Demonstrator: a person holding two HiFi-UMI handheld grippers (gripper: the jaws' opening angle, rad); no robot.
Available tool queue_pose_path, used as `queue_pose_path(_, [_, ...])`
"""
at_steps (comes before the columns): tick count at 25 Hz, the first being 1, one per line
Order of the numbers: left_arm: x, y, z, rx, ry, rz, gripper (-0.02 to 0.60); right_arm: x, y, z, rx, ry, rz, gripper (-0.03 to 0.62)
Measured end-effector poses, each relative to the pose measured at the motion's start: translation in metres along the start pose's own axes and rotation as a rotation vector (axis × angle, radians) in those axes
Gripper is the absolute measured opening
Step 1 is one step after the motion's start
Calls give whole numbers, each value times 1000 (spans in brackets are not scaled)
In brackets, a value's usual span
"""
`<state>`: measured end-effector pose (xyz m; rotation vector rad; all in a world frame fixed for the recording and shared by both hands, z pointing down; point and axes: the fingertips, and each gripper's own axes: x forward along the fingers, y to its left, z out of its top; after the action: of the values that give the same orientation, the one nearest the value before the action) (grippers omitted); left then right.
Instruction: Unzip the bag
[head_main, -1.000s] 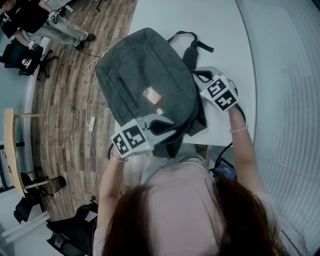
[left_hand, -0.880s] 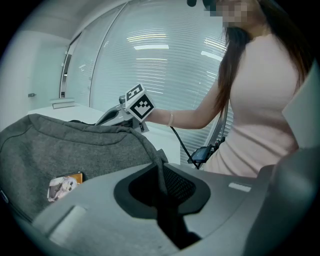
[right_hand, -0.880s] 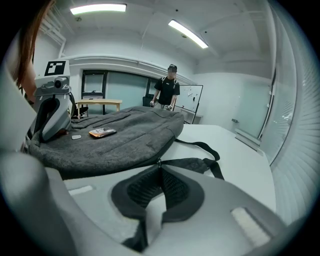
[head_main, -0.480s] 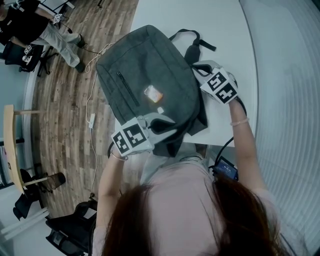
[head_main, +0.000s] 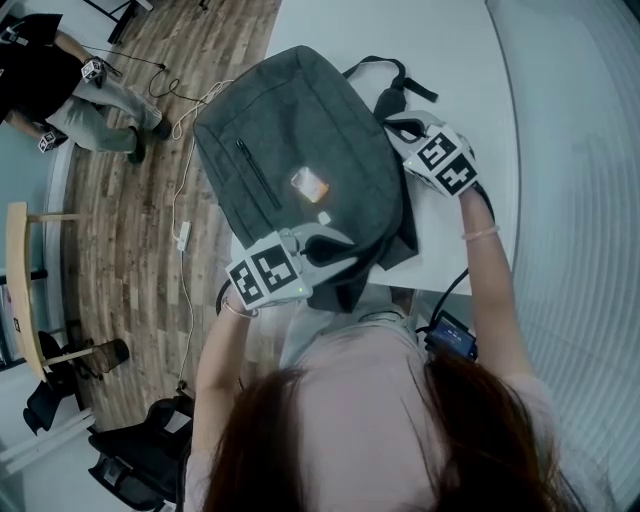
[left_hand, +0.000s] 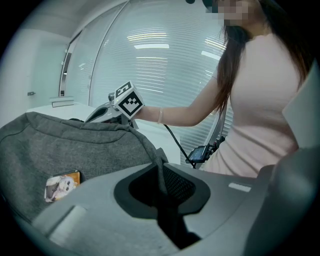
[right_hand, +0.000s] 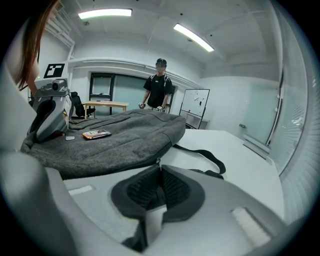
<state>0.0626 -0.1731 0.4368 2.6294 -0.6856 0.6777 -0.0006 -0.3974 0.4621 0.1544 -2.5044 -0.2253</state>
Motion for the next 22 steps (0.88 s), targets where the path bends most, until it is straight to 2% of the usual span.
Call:
queue_pose_path(11, [2, 0, -2, -34, -8, 0, 43, 10, -2, 4, -44, -11, 1, 20])
queue_pose_path(22, [-2, 3, -1, -49, -12, 53, 65, 10, -4, -6, 30, -18, -17, 26])
